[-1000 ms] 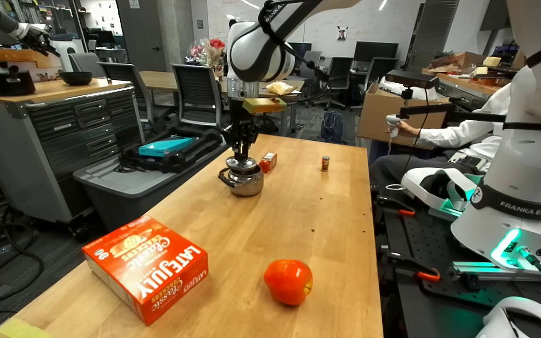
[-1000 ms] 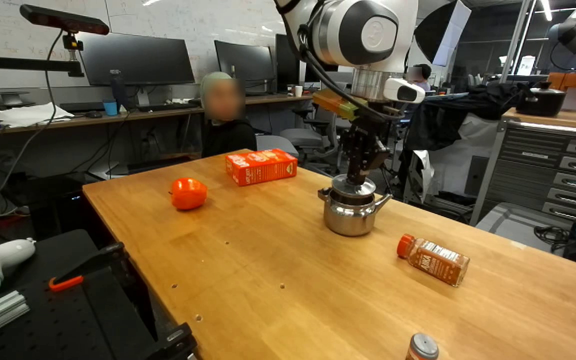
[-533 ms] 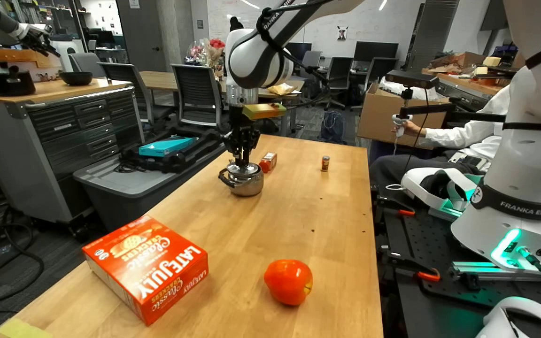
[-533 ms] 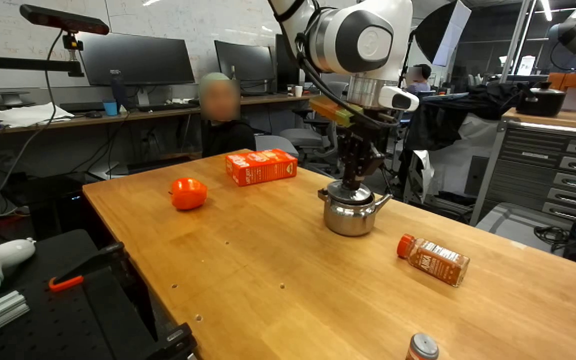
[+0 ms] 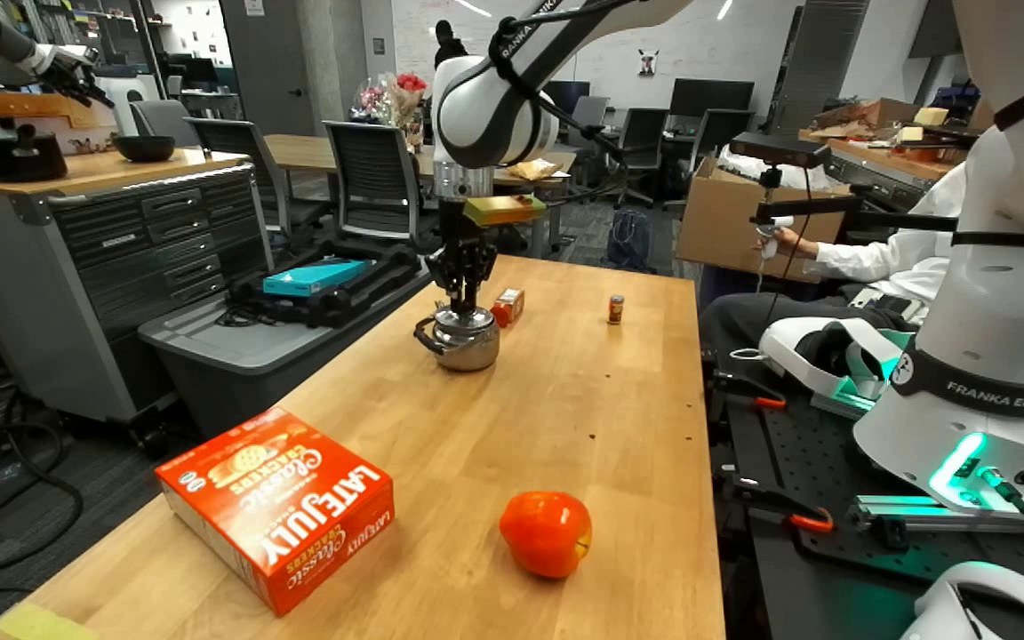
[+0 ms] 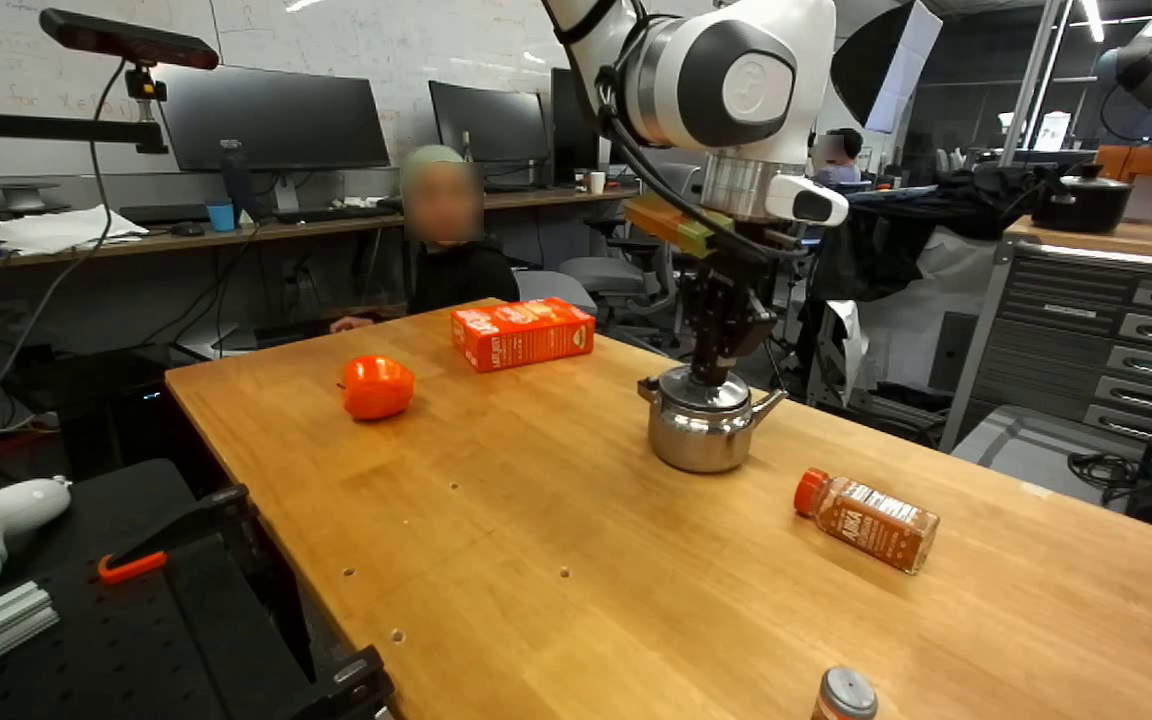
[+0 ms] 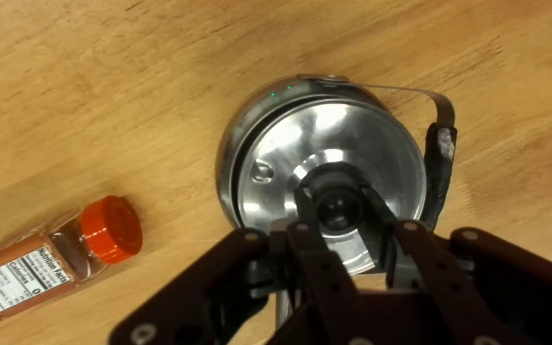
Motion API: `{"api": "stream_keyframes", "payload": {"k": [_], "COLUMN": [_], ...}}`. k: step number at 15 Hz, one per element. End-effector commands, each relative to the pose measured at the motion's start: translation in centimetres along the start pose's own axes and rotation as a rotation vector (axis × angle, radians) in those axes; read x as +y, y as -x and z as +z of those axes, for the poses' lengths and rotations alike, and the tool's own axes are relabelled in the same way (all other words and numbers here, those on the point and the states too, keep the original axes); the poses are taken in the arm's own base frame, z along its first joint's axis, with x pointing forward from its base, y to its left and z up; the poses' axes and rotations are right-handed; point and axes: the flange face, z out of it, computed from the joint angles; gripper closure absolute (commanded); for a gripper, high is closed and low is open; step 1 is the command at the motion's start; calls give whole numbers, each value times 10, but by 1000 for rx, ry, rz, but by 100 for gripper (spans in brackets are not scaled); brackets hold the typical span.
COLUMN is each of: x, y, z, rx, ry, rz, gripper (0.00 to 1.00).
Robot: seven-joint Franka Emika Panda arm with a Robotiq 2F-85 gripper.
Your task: Place the lid on the teapot
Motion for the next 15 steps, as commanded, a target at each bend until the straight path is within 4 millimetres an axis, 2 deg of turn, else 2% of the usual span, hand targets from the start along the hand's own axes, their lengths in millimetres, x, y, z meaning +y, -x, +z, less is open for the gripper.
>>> {"api": "stream_keyframes", "payload": {"k": [1, 11, 12, 13, 14, 15], "x": [8, 12, 11, 10, 10, 9], "y": [3, 16, 17, 20, 22, 25], "z": [1, 15, 14, 11, 9, 7], "rx": [-4, -39, -37, -33, -30, -27], "ry": [12, 106, 105, 105, 105, 105], "rz": [0, -46, -54, -61, -67, -75], "gripper": [93, 93, 82, 46, 45, 39]}}
